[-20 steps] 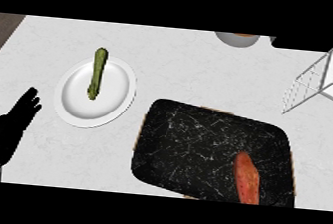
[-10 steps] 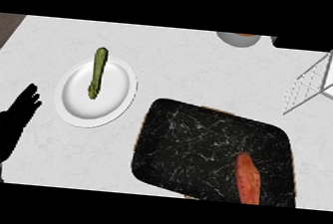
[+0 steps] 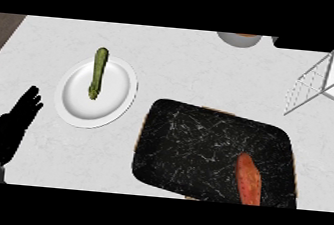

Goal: Pick the bell pepper from the tray and place it in the tiered shelf

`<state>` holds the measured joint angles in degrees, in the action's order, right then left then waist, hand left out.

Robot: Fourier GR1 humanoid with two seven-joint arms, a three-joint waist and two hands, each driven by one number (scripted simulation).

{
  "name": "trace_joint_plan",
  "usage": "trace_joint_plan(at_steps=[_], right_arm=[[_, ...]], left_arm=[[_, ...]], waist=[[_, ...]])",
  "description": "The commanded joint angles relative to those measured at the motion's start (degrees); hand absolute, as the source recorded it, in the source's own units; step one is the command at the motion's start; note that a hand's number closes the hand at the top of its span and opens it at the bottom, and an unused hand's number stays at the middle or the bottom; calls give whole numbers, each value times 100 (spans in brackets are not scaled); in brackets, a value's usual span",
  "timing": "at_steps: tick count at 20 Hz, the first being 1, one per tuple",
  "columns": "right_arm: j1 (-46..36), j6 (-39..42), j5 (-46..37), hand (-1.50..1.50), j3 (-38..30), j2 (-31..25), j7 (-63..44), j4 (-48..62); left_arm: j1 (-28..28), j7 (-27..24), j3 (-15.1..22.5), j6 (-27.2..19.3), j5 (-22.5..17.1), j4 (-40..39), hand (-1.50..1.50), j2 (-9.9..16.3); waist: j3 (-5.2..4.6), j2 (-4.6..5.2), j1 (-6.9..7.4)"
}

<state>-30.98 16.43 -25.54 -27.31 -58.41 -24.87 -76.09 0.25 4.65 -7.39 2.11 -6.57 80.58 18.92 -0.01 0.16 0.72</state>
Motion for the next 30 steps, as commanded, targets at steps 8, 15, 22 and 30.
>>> trace_joint_plan(at_steps=[8, 15, 22, 30], right_arm=[[-302, -802, -738, -150, 414, -37, 1175, 1995], [-1105, -850, -314, -150, 141, 46, 1171, 2315], [-1157, -356, 684, -150, -694, 13, 894, 2514], [-771, 240, 1821, -150, -1964, -637, 715, 2154]], left_arm=[[141, -312, -61, 145, 131, -181, 0, -86], [89, 84, -7, 28, 212, 129, 0, -246], [175, 91, -163, 181, 145, 235, 0, -90], [113, -5, -351, 301, 75, -126, 0, -31]], waist=[[3, 20, 41], [2, -5, 14], [1, -22, -40], [-1, -45, -190]])
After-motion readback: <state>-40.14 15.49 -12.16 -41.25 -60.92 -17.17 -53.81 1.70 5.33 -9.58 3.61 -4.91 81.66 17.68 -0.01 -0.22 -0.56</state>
